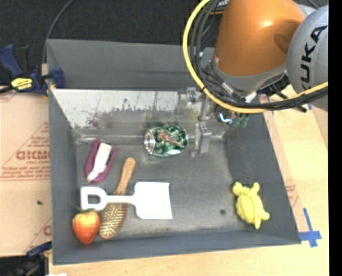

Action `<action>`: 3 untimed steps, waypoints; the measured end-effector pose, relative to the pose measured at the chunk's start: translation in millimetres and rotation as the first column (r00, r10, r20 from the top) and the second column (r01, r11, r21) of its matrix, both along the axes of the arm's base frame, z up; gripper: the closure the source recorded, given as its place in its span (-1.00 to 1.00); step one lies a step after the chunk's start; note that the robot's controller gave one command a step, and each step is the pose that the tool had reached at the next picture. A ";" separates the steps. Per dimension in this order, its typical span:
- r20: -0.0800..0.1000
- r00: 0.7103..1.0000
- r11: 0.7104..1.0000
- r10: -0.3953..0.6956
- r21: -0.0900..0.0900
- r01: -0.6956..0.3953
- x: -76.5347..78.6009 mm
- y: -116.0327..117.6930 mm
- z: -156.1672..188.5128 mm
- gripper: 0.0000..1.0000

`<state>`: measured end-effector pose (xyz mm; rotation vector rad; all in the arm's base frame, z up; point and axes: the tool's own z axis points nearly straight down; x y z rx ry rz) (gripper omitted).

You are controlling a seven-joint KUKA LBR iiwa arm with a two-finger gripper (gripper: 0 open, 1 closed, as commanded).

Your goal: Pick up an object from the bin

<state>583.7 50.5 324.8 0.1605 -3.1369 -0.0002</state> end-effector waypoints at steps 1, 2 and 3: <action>0.011 0.998 0.998 -0.068 0.002 0.068 9.7 31.5 -85.1 -1.00; 0.022 0.999 0.999 -0.044 0.001 0.044 -0.6 31.3 -76.9 -1.00; 0.015 0.999 0.999 -0.038 0.001 0.038 32.5 9.4 17.3 -1.00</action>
Offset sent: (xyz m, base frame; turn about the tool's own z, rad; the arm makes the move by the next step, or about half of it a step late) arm -0.0015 0.0323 -0.0782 0.0427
